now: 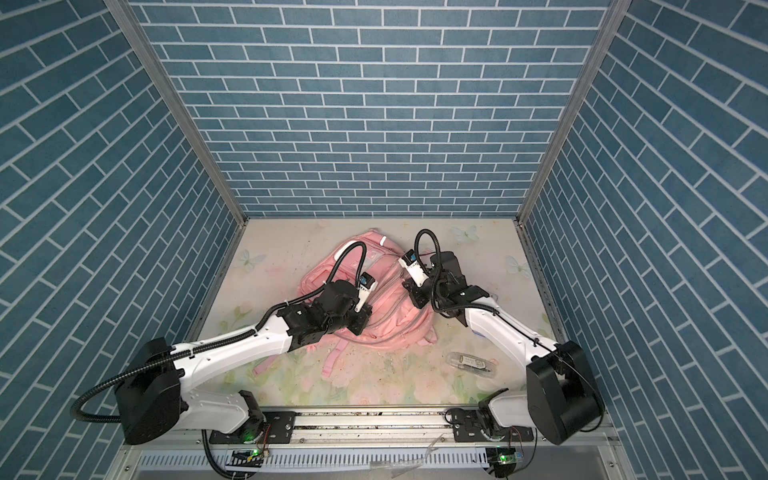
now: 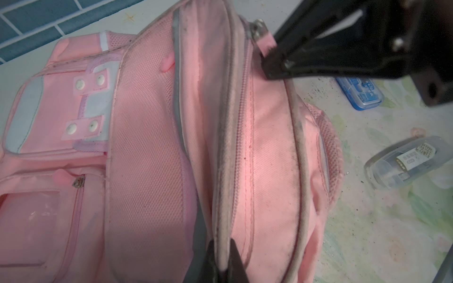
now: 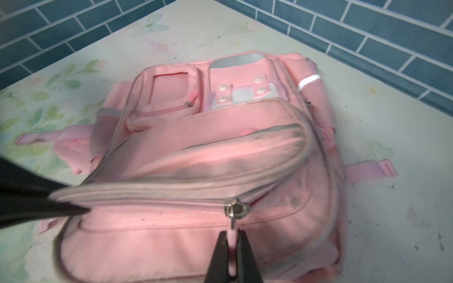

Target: Pack the student bag

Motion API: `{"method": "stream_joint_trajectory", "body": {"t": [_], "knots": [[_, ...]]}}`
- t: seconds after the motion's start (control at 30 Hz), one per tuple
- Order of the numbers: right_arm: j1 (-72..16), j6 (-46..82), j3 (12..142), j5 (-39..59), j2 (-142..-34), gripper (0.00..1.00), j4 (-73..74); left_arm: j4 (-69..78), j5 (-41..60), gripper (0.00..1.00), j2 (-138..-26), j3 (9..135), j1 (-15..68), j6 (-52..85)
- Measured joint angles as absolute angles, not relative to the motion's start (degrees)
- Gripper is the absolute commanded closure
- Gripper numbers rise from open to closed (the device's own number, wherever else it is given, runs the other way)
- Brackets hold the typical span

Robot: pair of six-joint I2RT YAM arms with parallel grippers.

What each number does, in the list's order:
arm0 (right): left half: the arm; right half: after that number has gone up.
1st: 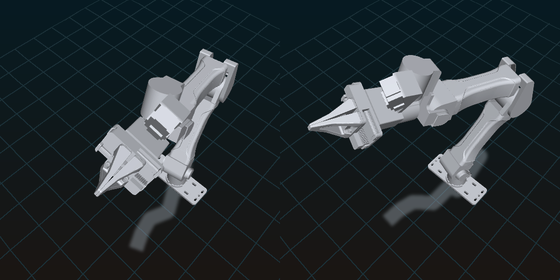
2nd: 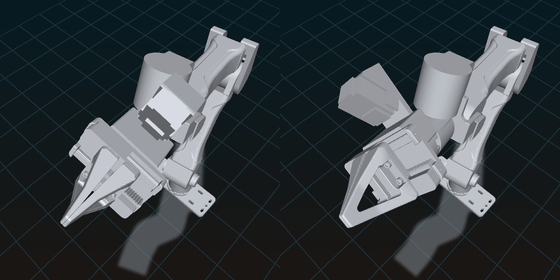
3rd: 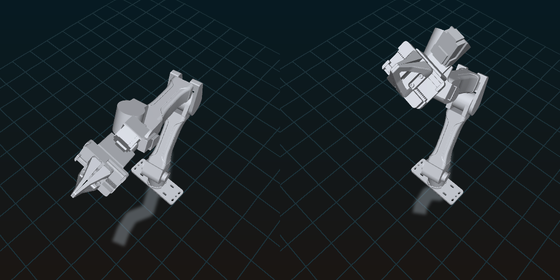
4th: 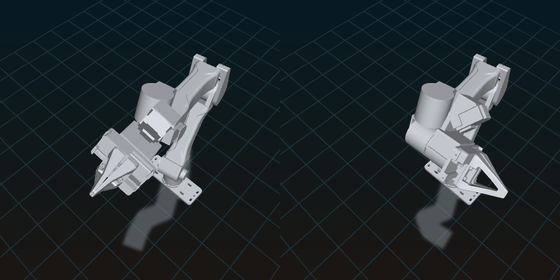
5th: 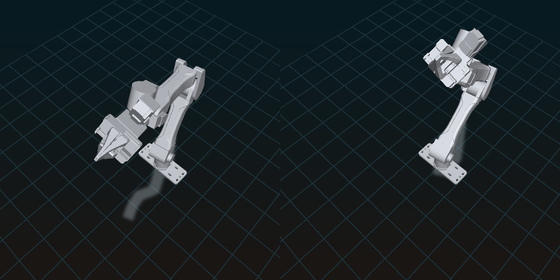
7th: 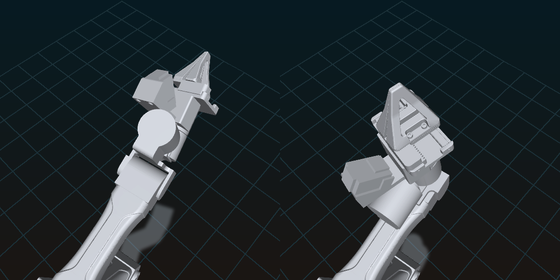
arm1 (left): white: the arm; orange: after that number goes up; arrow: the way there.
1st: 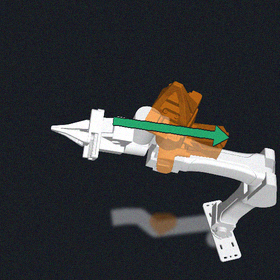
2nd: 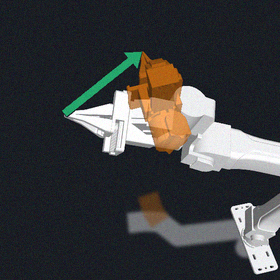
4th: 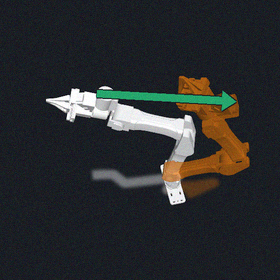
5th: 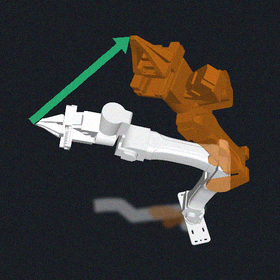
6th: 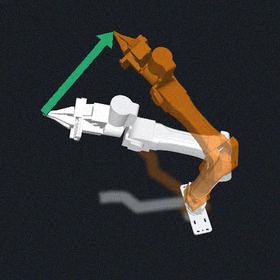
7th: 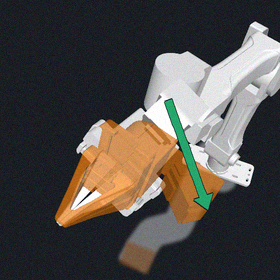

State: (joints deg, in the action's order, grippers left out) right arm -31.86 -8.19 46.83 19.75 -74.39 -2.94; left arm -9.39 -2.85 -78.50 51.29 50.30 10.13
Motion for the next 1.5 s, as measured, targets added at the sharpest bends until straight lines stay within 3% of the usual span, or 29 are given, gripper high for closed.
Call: {"method": "stream_joint_trajectory", "body": {"t": [0.33, 0.37, 0.43, 0.53, 0.6, 0.9, 1.1, 1.37, 1.4, 1.47, 1.5], "knots": [[-38.7, -4.64, 39.53, 21.39, -71.2, 1.0, 3.92, -9.61, -2.07, 1.0, -80.38, 52.86, 51.37, 10.94], [-38.7, -4.23, 39.42, 21.3, -71.2, 1.0, 4.19, -9.65, -2.11, 0.91, -80.4, 52.95, 51.42, 10.7], [-38.7, -3.55, 39.38, 20.93, -71.11, 1.0, 4.89, -9.63, -2.46, 0.56, -80.36, 53.12, 51.4, 9.37], [-38.7, -2.76, 38.3, 20.75, -70.28, 1.0, 4.75, -7.16, -2.74, 0.34, -78.59, 52.62, 51.2, 6.22], [-38.7, -2.72, 37.82, 20.8, -69.76, 1.0, 4.73, -4.47, -2.33, 0.31, -75.09, 50.06, 50.81, 2.5], [-38.7, -1.72, 37.6, 21.23, -69.23, 1.0, 4.69, -1.74, 1.23, 0.31, -64.93, 36.88, 47.2, -19.14], [-38.68, -1.28, 37.63, 21.65, -69.54, 1.0, 4.64, 1.28, 4.4, 0.32, -67.11, 35.75, 40.71, -26.11], [-38.7, -1.26, 37.85, 21.67, -70.06, 1.0, 4.23, 7.64, 9.45, 0.32, -74.63, 35.64, 40.47, -30.96], [-38.7, -1.23, 38.0, 21.67, -70.3, 1.0, 4.08, 8.25, 9.76, 0.34, -75.18, 35.53, 40.47, -31.35], [-38.7, -1.23, 38.22, 21.63, -70.59, 1.0, 3.84, 9.5, 10.15, 0.49, -75.94, 35.4, 40.47, -31.62], [-38.7, -1.23, 38.41, 21.58, -70.78, 1.0, 3.79, 10.07, 10.31, 0.72, -76.38, 35.42, 40.47, -31.57]]}}
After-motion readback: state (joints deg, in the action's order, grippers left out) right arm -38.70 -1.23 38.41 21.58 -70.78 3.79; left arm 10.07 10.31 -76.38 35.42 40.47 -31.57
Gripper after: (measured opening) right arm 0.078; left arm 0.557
